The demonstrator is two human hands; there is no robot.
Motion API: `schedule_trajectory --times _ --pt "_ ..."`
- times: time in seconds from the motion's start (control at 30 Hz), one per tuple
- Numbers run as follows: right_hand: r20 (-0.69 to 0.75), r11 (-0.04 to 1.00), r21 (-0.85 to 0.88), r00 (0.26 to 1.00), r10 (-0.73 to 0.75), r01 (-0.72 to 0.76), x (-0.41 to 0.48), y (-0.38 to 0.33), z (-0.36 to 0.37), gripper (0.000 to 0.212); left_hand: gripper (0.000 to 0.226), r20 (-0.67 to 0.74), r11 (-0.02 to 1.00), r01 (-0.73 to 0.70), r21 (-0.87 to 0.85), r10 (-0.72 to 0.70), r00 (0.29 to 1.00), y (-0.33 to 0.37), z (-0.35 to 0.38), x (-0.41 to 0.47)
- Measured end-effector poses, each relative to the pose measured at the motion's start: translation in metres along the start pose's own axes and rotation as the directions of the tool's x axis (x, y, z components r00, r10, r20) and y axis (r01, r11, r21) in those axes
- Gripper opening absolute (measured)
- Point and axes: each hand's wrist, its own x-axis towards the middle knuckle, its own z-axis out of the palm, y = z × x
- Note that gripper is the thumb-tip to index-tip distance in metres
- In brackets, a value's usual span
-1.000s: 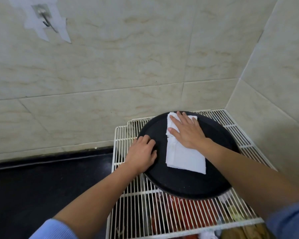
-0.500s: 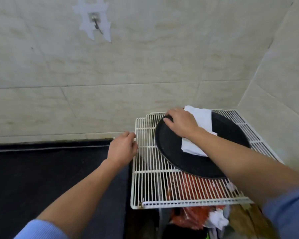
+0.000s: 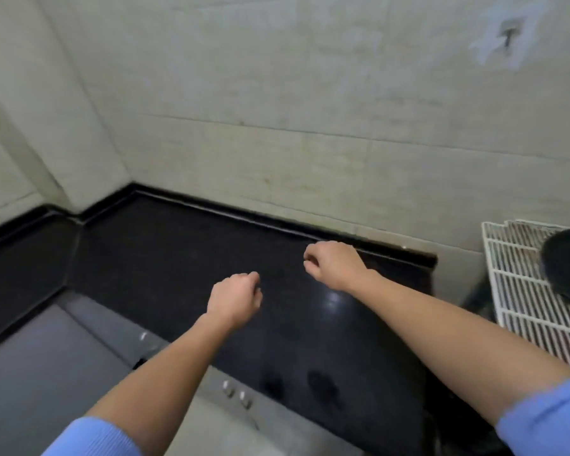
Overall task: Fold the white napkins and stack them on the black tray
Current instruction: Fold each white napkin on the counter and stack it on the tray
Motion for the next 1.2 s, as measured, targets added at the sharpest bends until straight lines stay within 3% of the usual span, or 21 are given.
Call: schedule_trajectory --times 0.23,0.5,0.73,0.97,1.2 --pt "0.100 0.944 0.026 0.939 -0.330 0.329 0.093 -0.192 0.061 0.022 0.019 -0.045 0.933 0.349 0.083 -0.346 0.937 -0.184 -0.031 -0.098" --pt "0.155 0.777 0.104 0.761 -0.630 0.621 0.192 -0.367 0.135 0.024 0.023 -0.047 0.759 0.639 0.125 -0.638 0.768 -0.335 -0.044 -0.169" --pt "0.169 0.615 0.173 0.592 -0.788 0.770 0.292 -0.511 0.188 0.027 0.024 -0.111 0.539 0.839 0.080 -0.831 0.545 -0.460 -0.074 -0.187" --pt "0.208 0.418 0.244 0.374 -0.904 0.875 0.323 -0.660 0.227 0.023 0.022 -0.139 0.253 0.966 0.043 -0.956 0.257 -0.548 -0.093 -0.267" --pt "0.248 0.283 0.289 0.214 -0.945 0.914 0.329 -0.806 0.281 0.025 0.020 -0.129 0.098 0.995 0.013 -0.987 0.098 -0.649 -0.099 -0.341"
